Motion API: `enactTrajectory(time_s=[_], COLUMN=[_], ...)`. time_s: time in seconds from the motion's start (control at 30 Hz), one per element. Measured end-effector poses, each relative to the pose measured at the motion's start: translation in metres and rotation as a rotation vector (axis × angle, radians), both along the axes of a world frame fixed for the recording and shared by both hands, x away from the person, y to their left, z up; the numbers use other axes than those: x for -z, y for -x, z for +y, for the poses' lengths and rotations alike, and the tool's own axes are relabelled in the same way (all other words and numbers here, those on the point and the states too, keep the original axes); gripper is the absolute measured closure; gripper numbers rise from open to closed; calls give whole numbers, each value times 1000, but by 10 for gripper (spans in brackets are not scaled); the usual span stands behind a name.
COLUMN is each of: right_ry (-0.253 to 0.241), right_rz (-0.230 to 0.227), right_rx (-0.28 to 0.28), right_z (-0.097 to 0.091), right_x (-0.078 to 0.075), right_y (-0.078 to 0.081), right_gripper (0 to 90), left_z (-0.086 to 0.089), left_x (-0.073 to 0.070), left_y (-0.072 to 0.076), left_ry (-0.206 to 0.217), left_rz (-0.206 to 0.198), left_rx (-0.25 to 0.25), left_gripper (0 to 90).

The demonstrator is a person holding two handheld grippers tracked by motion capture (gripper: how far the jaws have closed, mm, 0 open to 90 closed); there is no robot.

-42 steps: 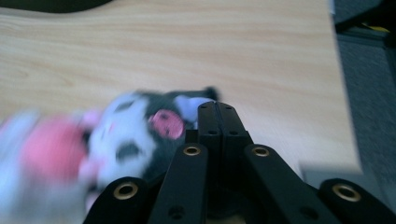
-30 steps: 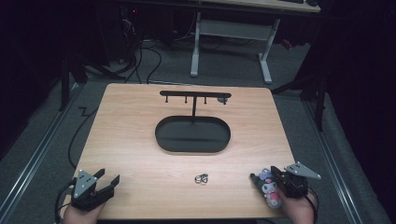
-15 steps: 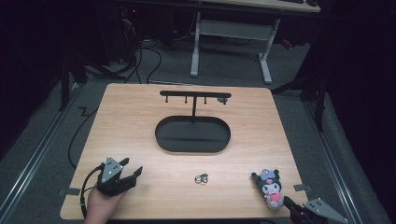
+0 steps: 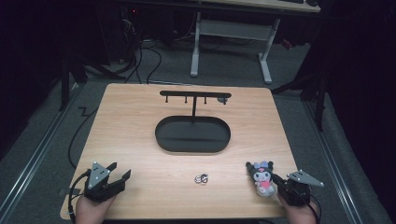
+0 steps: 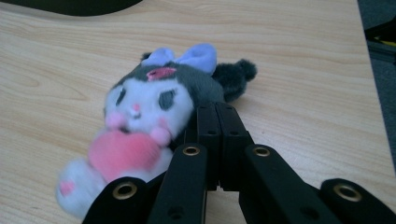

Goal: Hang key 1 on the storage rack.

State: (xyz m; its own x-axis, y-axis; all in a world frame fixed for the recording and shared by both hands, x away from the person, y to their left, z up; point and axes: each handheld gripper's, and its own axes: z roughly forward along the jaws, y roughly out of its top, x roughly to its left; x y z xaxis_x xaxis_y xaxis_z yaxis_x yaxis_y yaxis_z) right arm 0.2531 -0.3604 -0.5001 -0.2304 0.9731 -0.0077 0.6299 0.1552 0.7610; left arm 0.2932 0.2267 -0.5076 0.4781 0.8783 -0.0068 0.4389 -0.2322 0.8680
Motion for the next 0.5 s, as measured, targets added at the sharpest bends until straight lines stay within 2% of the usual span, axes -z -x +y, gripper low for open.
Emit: enactTrajectory(time_s=[0.13, 0.2, 0.23, 0.27, 0.33, 0.37, 0.4, 0.43, 0.47, 0.5], right_ry=[-9, -3, -2, -4, -6, -17, -19, -23, -18, -18], right_rz=[11, 11, -4, -38, -46, -74, -80, -79, -53, -53], right_rx=[-1, 6, 16, 13, 10, -7, -21, -33, -60, -60], right_z=[1, 2, 3, 6, 7, 12, 17, 21, 28, 28], right_x=[1, 2, 0, -8, -10, -16, -19, -19, -16, -16], right_y=[4, 13, 19, 31, 34, 41, 43, 44, 41, 41], right_gripper=[900, 900, 900, 898, 897, 896, 897, 897, 897, 897], left_z=[4, 5, 5, 6, 6, 6, 6, 6, 5, 5], left_x=[-1, -1, -1, -1, -1, 0, 0, 0, 0, 0], left_y=[2, 3, 3, 5, 5, 5, 4, 3, 3, 3], left_ry=[4, 7, 6, 1, 1, 3, 7, 5, 2, 2], left_rz=[-5, -5, -5, -6, -8, -4, -2, 0, -2, -2], left_rx=[-13, -16, -17, -13, -14, -14, -13, -11, -7, -7], left_gripper=[392, 392, 392, 392, 392, 392, 392, 392, 391, 392])
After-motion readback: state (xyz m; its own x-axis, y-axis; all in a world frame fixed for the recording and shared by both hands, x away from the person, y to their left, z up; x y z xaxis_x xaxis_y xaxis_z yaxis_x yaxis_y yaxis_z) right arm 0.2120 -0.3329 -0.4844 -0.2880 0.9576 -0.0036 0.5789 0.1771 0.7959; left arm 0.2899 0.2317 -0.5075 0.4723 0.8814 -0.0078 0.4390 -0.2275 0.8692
